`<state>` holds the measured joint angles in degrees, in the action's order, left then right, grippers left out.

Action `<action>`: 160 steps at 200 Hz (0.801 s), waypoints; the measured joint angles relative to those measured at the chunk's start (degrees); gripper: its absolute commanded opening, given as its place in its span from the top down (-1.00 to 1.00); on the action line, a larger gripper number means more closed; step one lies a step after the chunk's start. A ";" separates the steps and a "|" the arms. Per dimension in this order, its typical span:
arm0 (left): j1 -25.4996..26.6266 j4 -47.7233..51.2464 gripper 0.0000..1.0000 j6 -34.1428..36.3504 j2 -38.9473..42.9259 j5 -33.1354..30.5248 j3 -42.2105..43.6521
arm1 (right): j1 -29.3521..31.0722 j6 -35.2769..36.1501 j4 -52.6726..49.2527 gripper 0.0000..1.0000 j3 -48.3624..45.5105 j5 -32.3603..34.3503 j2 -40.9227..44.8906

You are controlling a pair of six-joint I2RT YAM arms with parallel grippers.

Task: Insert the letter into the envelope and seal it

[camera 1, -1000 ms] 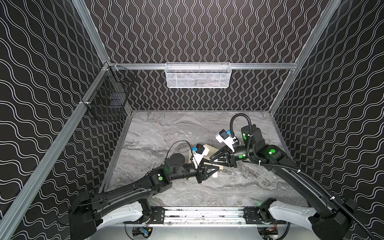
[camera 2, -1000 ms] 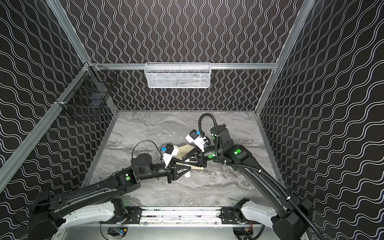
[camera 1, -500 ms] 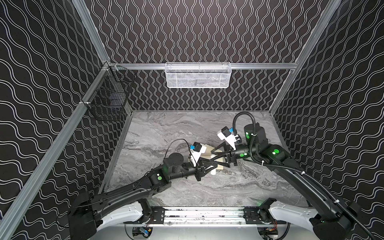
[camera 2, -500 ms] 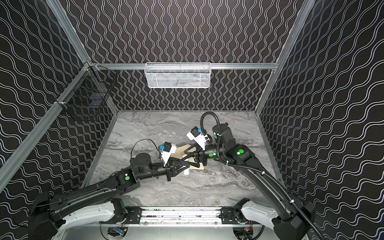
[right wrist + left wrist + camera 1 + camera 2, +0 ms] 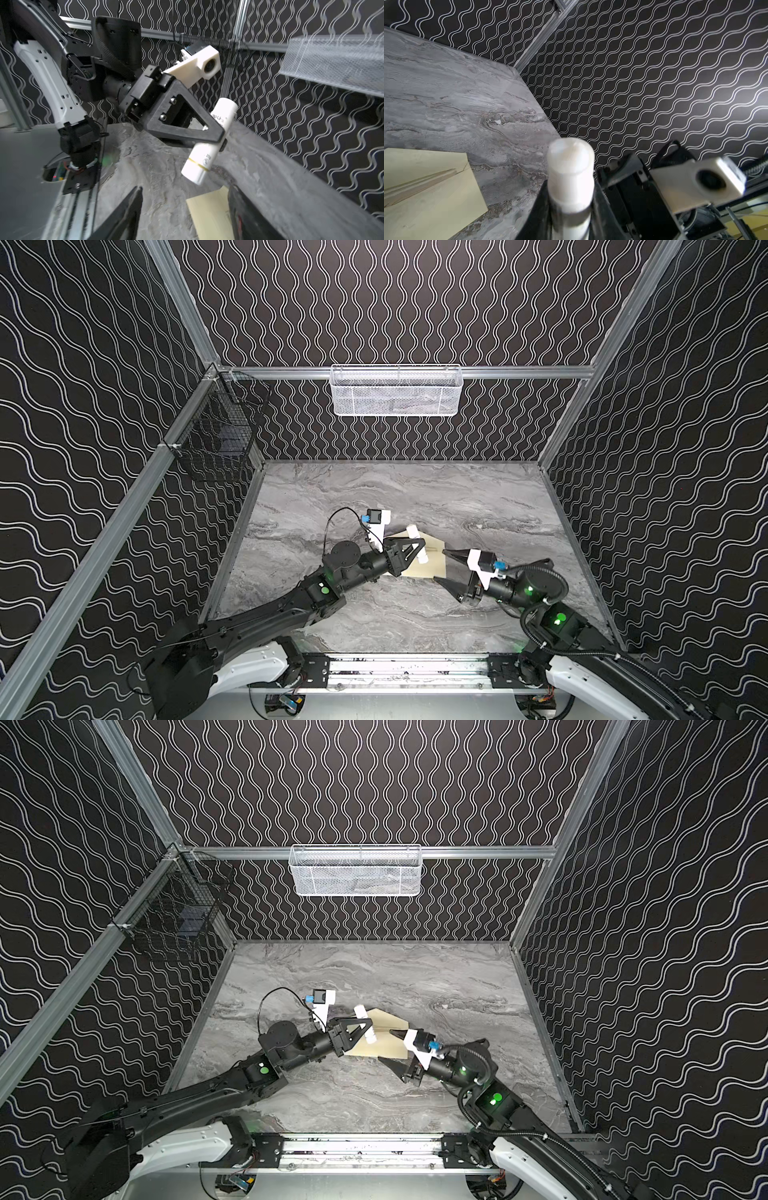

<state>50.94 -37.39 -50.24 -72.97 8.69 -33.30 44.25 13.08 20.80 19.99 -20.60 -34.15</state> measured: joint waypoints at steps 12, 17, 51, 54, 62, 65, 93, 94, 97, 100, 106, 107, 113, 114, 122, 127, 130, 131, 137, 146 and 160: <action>-0.24 -2.21 1.00 -2.23 -1.09 -0.66 0.13 | 3.30 3.30 5.77 -0.36 -3.56 3.76 -0.63; -0.31 -3.08 1.00 -2.62 -1.36 -0.76 0.24 | 4.63 4.76 8.26 -0.36 -4.79 5.86 -1.22; -0.39 -9.86 1.00 -8.04 -2.97 -2.49 2.38 | 9.84 10.78 25.29 -0.36 -10.08 18.58 -6.54; -0.39 -10.43 1.00 -8.50 -3.19 -2.54 2.56 | 10.16 11.13 27.02 -0.36 -10.47 19.82 -7.26; -0.42 -12.07 1.00 -9.79 -3.93 -3.06 3.02 | 10.86 11.76 30.97 -0.36 -11.23 22.21 -9.16; -0.39 -12.81 1.00 -10.25 -4.39 -3.23 3.19 | 11.10 11.89 32.26 -0.36 -11.43 22.95 -9.90; -0.42 -18.93 1.00 -14.56 -8.07 -3.61 3.87 | 13.40 13.14 44.59 -0.34 -11.78 28.85 -18.21; -0.42 -19.08 1.00 -14.60 -8.15 -3.61 3.89 | 13.51 13.16 45.18 -0.34 -11.78 29.07 -18.64; -0.42 -19.85 1.00 -14.93 -8.61 -3.61 3.98 | 13.64 13.20 46.14 -0.32 -11.78 29.42 -19.45; -0.42 -20.41 1.00 -15.52 -8.94 -3.61 4.04 | 13.88 13.33 47.34 -0.29 -11.78 29.81 -20.41; -0.42 -21.38 1.00 -16.11 -9.51 -3.56 4.13 | 14.10 13.40 49.09 -0.21 -11.78 30.51 -21.90; -0.42 -21.66 1.00 -16.20 -9.64 -3.54 4.17 | 14.19 13.40 49.55 -0.19 -11.78 30.67 -22.23; -0.42 -22.71 1.00 -17.00 -10.08 -3.52 4.33 | 14.34 13.51 51.54 -0.06 -11.78 31.45 -23.67; -0.42 -22.84 1.00 -17.14 -10.10 -3.52 4.37 | 14.34 13.51 51.69 -0.04 -11.78 31.54 -23.80; -0.42 -24.22 1.00 -17.55 -10.38 -3.54 4.74 | 14.56 13.44 53.81 0.09 -11.76 32.57 -25.24; -0.42 -24.96 1.00 -18.01 -10.49 -3.54 4.87 | 14.56 13.42 54.95 0.14 -11.72 33.16 -25.92; -0.42 -25.55 1.00 -18.64 -10.60 -3.54 4.94 | 14.56 13.25 55.58 0.17 -11.67 33.44 -26.23; -0.42 -25.64 1.00 -18.73 -10.60 -3.54 4.96 | 14.56 13.18 55.87 0.18 -11.65 33.55 -26.38; -0.42 -26.45 1.00 -18.75 -10.71 -3.52 5.05 | 14.56 12.92 56.94 0.24 -11.47 33.68 -26.80; -0.42 -27.50 1.00 -18.78 -10.71 -3.52 5.18 | 14.58 12.85 57.88 0.31 -11.04 33.73 -27.17; -0.42 -29.00 1.00 -19.04 -10.73 -3.50 5.29 | 14.60 11.52 58.64 0.30 -10.19 33.75 -27.52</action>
<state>50.52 -66.39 -69.28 -83.70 5.19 -28.01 58.85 24.60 79.44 9.80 13.15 -61.67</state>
